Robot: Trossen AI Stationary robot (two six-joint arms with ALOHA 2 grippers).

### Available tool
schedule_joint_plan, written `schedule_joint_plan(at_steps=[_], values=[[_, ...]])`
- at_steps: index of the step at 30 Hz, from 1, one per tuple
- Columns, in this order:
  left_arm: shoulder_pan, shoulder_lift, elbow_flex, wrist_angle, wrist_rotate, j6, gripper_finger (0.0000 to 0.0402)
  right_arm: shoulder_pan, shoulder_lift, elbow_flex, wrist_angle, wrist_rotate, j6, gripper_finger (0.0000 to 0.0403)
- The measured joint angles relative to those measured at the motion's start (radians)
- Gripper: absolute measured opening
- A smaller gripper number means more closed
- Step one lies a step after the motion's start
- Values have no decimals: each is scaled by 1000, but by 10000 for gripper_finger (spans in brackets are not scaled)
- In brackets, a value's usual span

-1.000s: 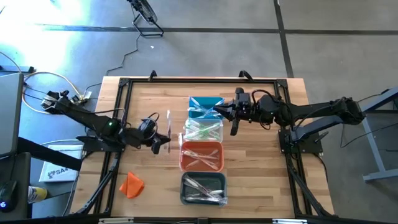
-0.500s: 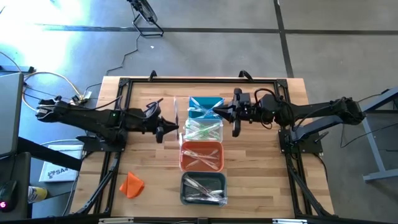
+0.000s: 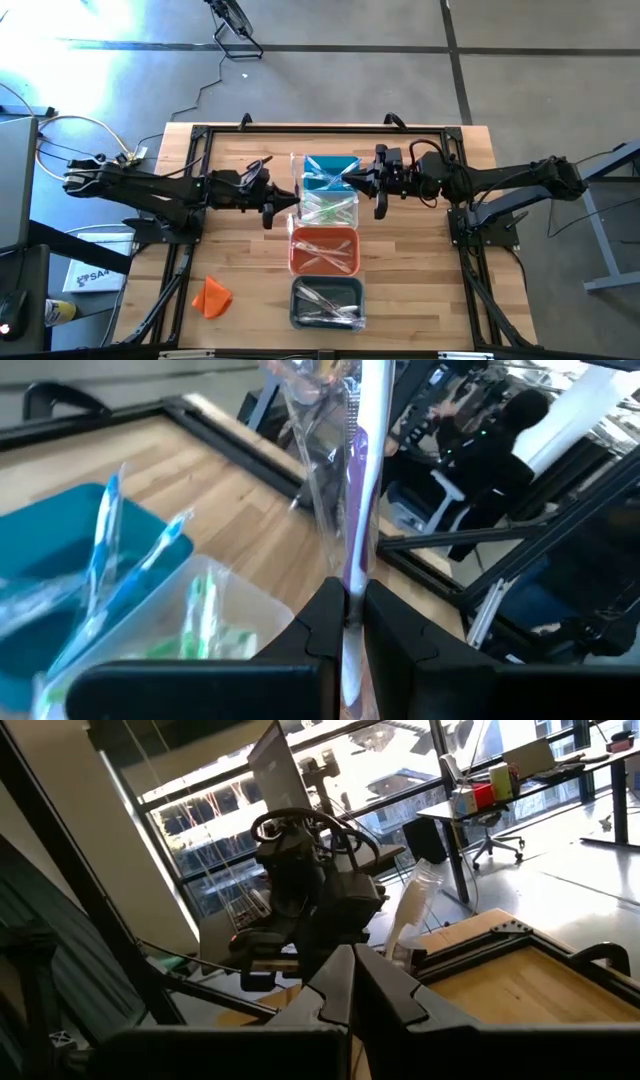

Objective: Pick & Place Toothbrushes
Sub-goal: Put the violet toothbrush into the green bin

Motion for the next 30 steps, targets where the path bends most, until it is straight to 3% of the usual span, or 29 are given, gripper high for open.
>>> schedule_joint_plan(at_steps=[5,10,16,22,30], values=[[0,49,27,20,1,38,19,0,0,0,0,1,1,4],[0,98,134,-84,25,114,19,0,9,0,-12,-10,0,11],[19,165,288,-218,26,191,19,0,44,-1,-8,3,0,86],[66,197,359,-298,77,213,19,0,65,0,10,12,7,171],[70,219,365,-269,105,220,19,-2,117,0,55,39,22,203]])
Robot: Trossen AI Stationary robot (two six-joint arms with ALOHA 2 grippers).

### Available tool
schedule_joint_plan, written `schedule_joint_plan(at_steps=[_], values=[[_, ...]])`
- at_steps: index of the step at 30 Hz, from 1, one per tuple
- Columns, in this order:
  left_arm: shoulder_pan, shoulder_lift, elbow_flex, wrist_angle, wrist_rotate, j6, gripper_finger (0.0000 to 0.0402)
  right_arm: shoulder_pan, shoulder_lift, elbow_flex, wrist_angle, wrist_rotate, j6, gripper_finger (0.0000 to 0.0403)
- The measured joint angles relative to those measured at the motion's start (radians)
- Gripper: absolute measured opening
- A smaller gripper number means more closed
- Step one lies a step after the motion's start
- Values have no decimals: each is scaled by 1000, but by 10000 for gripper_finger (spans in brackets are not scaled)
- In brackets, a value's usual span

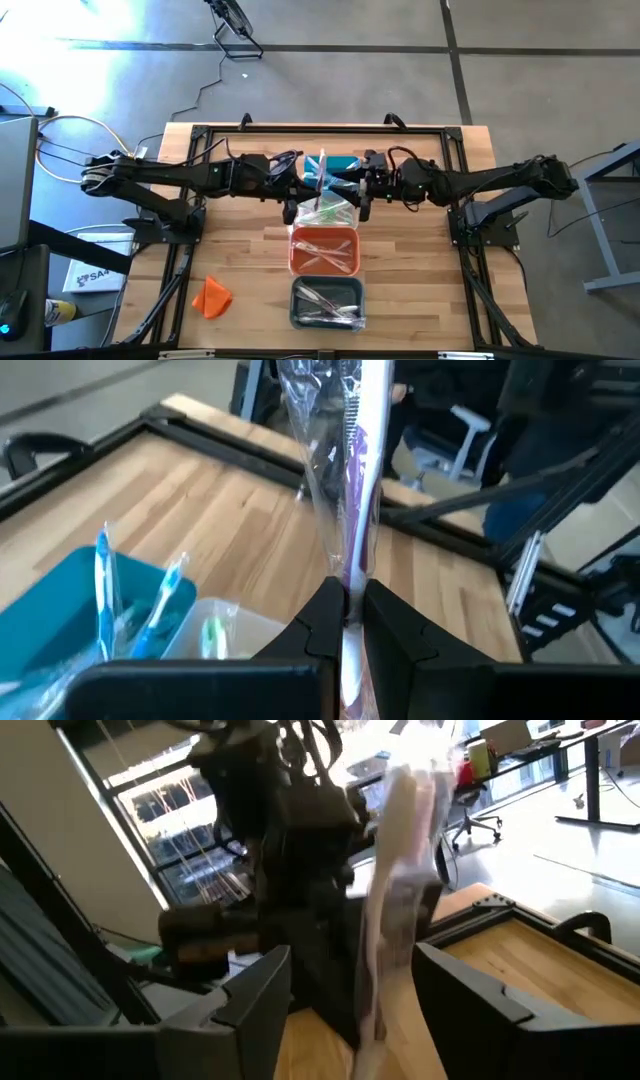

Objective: Pick & Place Toothbrushes
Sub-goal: Put the violet toothbrush into the green bin

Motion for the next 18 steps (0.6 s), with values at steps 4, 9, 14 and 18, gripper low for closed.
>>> schedule_joint_plan(at_steps=[4,9,14,18], values=[[0,7,0,3,10,-1,19,-5,50,0,37,-3,11,203],[0,16,0,-1,18,-7,19,-15,101,0,132,-41,11,203],[0,21,0,-4,17,-11,19,-37,118,0,167,-58,11,198],[0,21,0,-3,16,-11,19,-51,118,0,170,-56,11,181]])
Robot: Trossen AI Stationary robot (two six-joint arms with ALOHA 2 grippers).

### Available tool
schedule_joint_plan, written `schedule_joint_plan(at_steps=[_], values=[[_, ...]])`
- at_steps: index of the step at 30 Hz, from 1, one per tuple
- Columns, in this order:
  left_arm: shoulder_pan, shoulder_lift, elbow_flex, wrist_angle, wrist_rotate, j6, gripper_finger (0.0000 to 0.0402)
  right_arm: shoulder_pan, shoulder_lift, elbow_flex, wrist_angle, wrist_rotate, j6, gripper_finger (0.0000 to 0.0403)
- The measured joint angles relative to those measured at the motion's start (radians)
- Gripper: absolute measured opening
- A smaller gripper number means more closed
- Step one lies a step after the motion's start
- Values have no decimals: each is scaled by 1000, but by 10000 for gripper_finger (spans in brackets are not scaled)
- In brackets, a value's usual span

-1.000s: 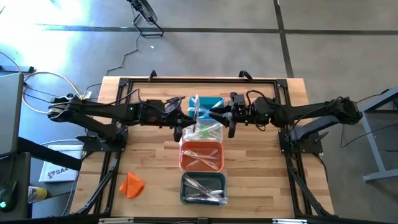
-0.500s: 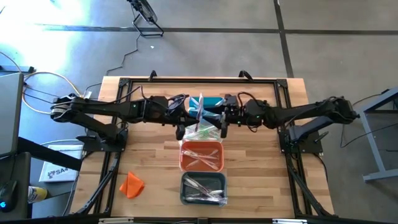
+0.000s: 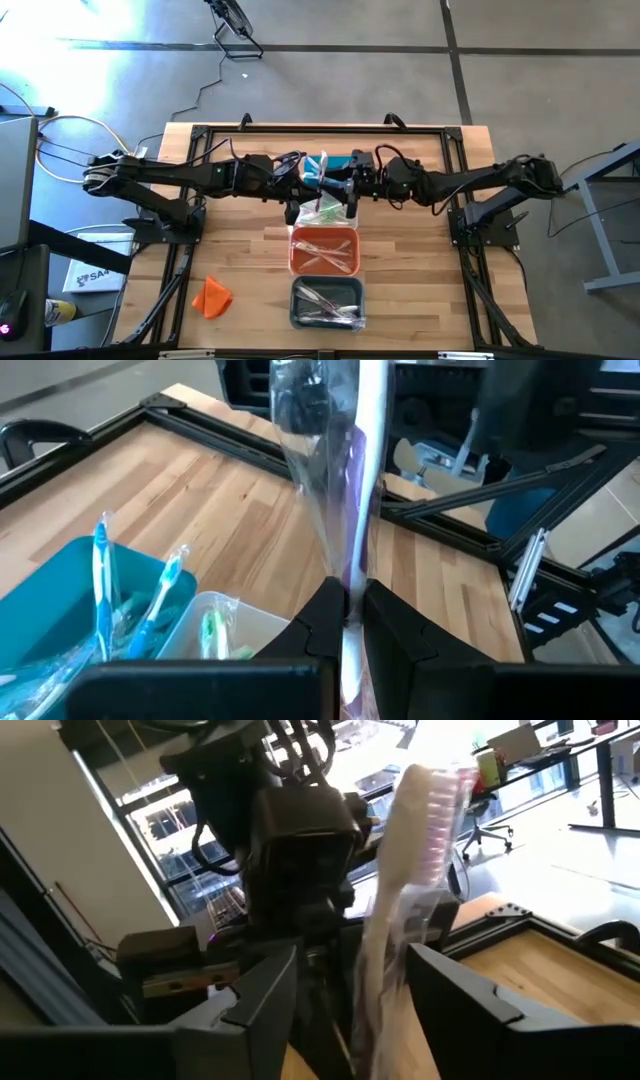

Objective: Pick & Place Toothbrushes
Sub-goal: Put the violet toothbrush into the green bin

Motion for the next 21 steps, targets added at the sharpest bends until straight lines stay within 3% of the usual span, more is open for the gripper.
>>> schedule_joint_plan(at_steps=[15,21], values=[[0,0,0,-2,1,0,19,-2,-1,0,12,10,0,27],[0,0,0,-2,1,0,20,-2,-1,0,12,10,-7,16]])
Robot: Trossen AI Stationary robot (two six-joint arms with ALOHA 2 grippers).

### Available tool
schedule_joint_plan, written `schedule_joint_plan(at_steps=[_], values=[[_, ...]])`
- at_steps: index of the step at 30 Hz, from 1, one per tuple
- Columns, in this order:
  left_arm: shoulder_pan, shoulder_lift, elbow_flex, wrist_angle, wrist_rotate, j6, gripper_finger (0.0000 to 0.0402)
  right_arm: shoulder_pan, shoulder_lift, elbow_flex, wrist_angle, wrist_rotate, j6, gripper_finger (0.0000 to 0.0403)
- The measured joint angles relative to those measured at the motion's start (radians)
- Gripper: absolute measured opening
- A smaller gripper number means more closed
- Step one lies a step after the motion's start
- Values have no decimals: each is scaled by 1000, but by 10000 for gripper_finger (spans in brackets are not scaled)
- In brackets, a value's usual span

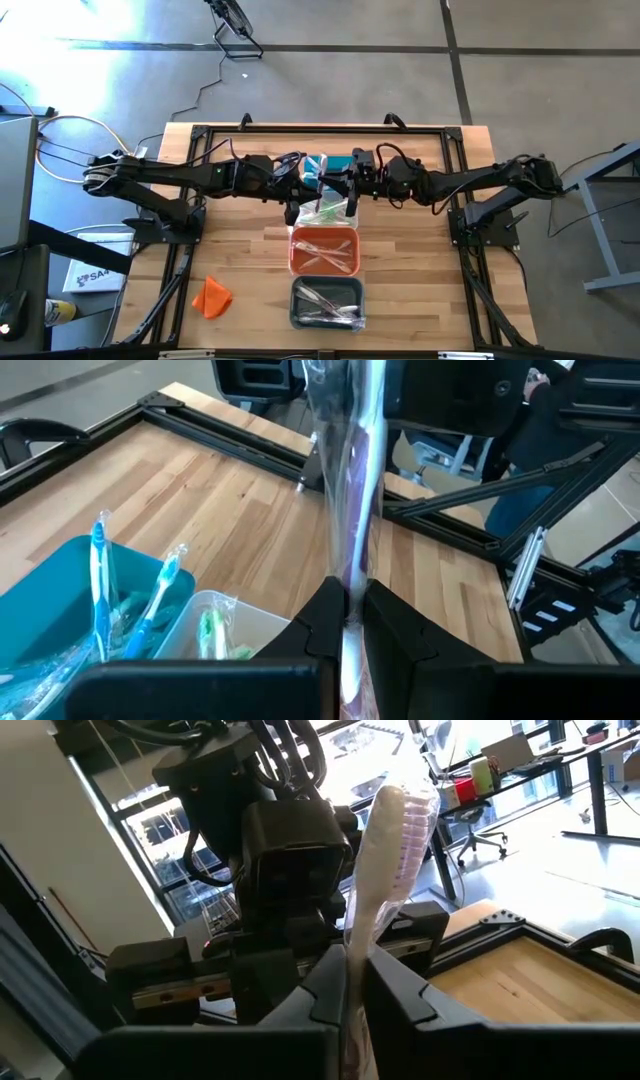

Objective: Pick & Place Toothbrushes
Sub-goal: Put the violet toothbrush into the green bin

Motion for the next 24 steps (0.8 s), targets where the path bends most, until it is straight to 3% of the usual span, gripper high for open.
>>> schedule_joint_plan(at_steps=[6,18,24], values=[[0,0,0,0,-23,0,47,0,0,0,1,0,-1,10],[0,0,-1,-3,-55,-1,176,0,-1,0,2,-6,-1,12],[0,0,-1,-3,-56,1,195,0,-1,0,2,-6,-1,10]])
